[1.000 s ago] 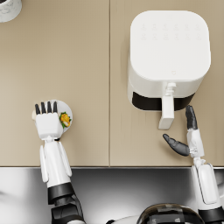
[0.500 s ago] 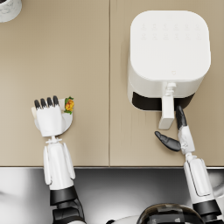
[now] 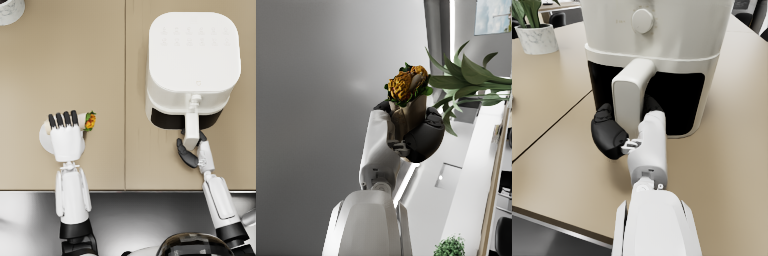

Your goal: Pick up the chicken rolls and place it into the air fryer

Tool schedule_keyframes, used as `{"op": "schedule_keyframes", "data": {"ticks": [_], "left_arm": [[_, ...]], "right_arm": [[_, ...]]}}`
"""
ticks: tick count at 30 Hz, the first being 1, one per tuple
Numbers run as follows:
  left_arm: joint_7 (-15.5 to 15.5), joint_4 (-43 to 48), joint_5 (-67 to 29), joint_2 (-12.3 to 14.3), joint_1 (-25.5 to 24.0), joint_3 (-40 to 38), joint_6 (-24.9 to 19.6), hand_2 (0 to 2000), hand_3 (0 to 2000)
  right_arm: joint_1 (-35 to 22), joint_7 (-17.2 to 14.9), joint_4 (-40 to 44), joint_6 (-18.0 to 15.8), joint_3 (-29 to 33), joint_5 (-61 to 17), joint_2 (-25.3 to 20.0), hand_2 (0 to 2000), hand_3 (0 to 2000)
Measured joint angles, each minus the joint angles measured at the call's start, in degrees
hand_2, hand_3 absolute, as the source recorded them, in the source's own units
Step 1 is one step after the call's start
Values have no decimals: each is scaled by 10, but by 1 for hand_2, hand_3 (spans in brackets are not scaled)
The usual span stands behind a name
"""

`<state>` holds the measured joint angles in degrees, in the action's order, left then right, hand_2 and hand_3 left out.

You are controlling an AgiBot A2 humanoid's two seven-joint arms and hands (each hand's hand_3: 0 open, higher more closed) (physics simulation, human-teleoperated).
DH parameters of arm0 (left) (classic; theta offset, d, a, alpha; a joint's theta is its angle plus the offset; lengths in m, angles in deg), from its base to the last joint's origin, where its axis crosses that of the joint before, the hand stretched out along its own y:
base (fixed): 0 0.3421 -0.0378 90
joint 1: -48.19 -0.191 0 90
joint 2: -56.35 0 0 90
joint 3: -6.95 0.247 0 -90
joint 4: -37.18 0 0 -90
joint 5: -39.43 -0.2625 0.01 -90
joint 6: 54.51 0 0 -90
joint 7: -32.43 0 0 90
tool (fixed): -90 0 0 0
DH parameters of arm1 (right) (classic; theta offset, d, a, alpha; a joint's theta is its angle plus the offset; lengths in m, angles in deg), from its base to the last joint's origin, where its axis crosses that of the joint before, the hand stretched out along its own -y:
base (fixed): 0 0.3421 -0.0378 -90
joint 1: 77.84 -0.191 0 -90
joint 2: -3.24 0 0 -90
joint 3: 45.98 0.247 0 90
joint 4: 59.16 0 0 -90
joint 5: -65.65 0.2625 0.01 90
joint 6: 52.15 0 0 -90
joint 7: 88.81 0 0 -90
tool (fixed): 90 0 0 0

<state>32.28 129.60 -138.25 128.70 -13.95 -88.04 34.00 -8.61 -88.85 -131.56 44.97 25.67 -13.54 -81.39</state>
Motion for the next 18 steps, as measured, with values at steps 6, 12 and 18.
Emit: {"op": "schedule_keyframes", "data": {"ticks": [6,12,18], "left_arm": [[0,66,0,0,-41,43,0,2000,2000],[0,99,0,6,-44,82,-1,2000,2000],[0,126,126,18,-28,114,-1,2000,2000]], "right_arm": [[28,-3,-54,-23,-16,0,22,2000,2000],[98,-4,-158,-66,-31,0,76,2000,2000],[136,-5,-215,-79,-48,-1,121,2000,2000]]}}
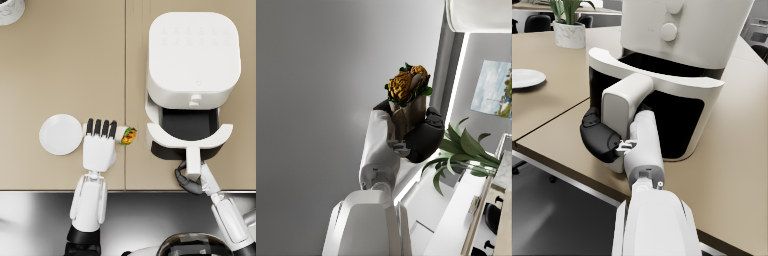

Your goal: Pick up the chicken rolls and place it into the air fryer

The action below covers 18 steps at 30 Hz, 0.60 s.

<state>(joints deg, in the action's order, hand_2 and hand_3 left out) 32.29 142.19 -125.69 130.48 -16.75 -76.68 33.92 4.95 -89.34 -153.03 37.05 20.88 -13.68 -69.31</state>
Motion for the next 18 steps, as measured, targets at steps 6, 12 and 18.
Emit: {"op": "schedule_keyframes", "data": {"ticks": [6,12,18], "left_arm": [[0,10,144,23,27,45,0,2000,2000],[0,-15,183,66,76,104,0,2000,2000],[1,-54,188,107,118,158,0,2000,2000]], "right_arm": [[23,1,-38,-3,-16,-1,38,2000,2000],[44,4,-70,-20,-29,0,79,2000,2000],[57,4,-95,-21,-40,0,108,2000,2000]]}}
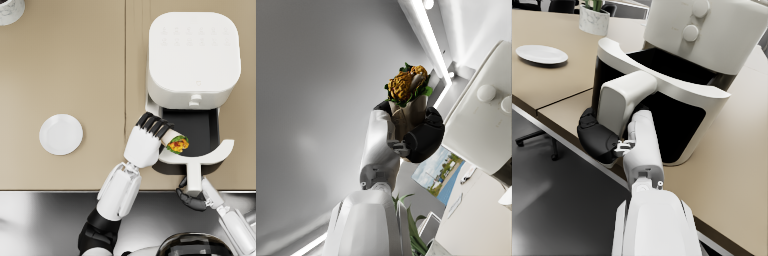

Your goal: Pick up the chicken rolls and place it into the air fryer

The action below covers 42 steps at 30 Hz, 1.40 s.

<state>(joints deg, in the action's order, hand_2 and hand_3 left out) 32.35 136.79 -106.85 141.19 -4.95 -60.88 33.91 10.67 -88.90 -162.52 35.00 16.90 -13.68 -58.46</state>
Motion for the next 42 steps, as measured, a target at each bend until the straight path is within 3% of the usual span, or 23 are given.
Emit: {"op": "schedule_keyframes", "data": {"ticks": [5,6,8,9,10,14,20,25,32,35,38,42], "left_arm": [[0,-56,1,30,31,35,0,2000,2000],[0,-68,1,7,57,76,1,2000,2000],[0,-88,0,13,65,83,-3,2000,2000],[0,-96,0,16,67,87,-3,639,1673],[0,-100,0,18,67,89,2,0,1347],[1,-104,0,13,51,81,-2,0,40],[1,-63,0,-22,-15,17,12,0,0],[1,-34,0,-46,-69,-73,15,0,0],[1,7,1,-53,-101,-169,15,0,0],[1,17,1,-54,-105,-191,15,0,0],[1,25,1,-54,-107,-211,15,0,0],[1,37,1,-55,-109,-235,16,0,0]], "right_arm": [[6,2,-10,-11,-3,0,14,2000,2000],[7,3,-11,-15,-2,1,16,2000,2000],[7,4,-11,-25,-1,1,17,2000,2000],[7,5,-10,-31,-2,1,17,2000,2000],[7,5,-10,-37,0,1,18,2000,2000],[8,7,-11,-80,9,1,18,2000,2000],[7,1,-9,-92,14,1,14,2000,2000],[-9,7,29,-116,35,1,-31,2000,2000],[-46,-8,95,-171,72,-1,-94,2000,2000],[-63,-9,111,-176,63,-1,-87,2000,2000],[-91,-3,118,-160,25,-1,-54,2000,2000],[-139,7,163,-161,3,-1,-51,2000,2000]]}}
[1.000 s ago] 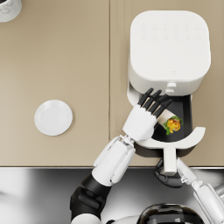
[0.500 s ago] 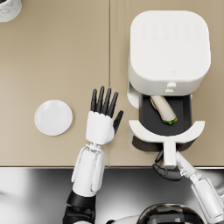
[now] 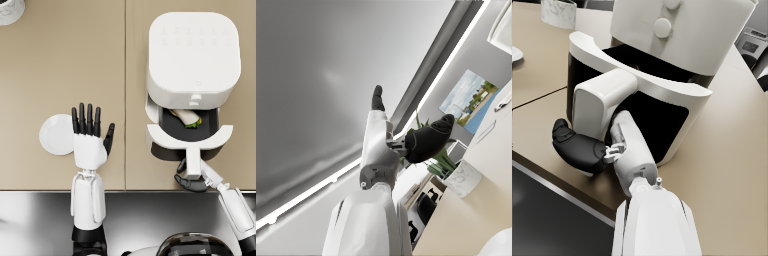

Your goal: Pick up the chicken rolls and place it into the air fryer

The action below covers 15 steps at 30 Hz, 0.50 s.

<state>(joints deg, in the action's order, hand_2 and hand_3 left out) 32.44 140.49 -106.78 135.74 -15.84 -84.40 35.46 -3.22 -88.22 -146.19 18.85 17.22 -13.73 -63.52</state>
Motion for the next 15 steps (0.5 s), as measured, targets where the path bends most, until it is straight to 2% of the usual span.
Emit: {"op": "schedule_keyframes", "data": {"ticks": [5,15], "left_arm": [[0,19,0,-2,-2,-29,0,0,0],[0,13,0,-5,-2,-53,0,0,0]], "right_arm": [[-60,0,56,-7,-27,0,1,2000,2000],[-163,-8,145,5,-96,-1,9,2000,2000]]}}
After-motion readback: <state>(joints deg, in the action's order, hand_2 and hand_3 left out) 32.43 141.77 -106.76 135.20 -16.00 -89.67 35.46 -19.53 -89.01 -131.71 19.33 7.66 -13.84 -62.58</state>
